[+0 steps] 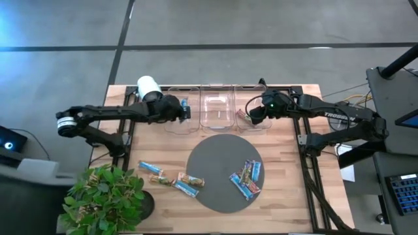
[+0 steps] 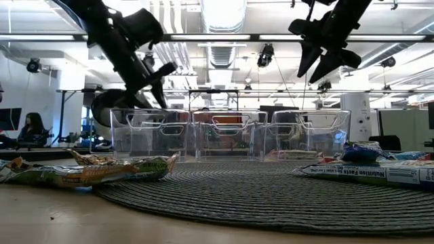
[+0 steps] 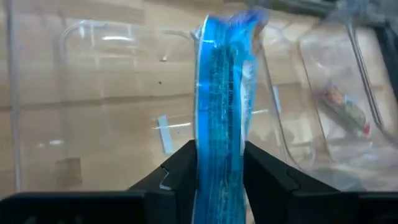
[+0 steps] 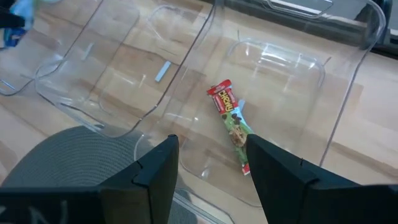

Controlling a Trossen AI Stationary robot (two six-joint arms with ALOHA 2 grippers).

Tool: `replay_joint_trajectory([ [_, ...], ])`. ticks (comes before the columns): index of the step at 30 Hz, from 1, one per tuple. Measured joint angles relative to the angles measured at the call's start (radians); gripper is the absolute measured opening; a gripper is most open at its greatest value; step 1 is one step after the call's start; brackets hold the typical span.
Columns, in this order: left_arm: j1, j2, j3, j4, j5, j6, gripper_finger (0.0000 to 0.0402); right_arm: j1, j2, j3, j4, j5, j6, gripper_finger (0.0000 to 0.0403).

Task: Pick and place Granola Bars by type
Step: Put the blue granola bar into the left bin, then put the yellow granola bar into the middle bin

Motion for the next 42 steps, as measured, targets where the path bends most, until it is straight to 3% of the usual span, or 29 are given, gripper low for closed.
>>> replay_joint_trajectory([
  [9,0.001,-0.057,0.046,-0.104,-0.026,0.095,0.0132,0.001,0.000,-0.001,-0.046,-0.014,-0.066,0.0178],
  [13,-0.031,-0.118,0.067,-0.102,0.153,0.209,0.0132,0.003,0.000,-0.002,-0.082,-0.092,-0.167,0.0178],
  [17,-0.137,-0.178,0.073,-0.106,0.274,0.370,0.0131,0.034,0.000,-0.002,-0.094,-0.135,-0.191,0.0178],
  [25,-0.440,-0.213,0.073,-0.115,0.277,0.594,0.0131,0.196,0.001,-0.003,-0.142,-0.147,-0.268,0.0178],
  [34,-0.712,-0.086,0.073,-0.288,0.244,0.670,0.0131,0.249,0.059,-0.004,-0.133,-0.134,-0.202,0.0178],
  [42,-0.791,0.078,0.073,-0.364,0.221,0.744,0.0131,0.248,0.105,-0.005,-0.131,-0.134,-0.198,0.0178],
])
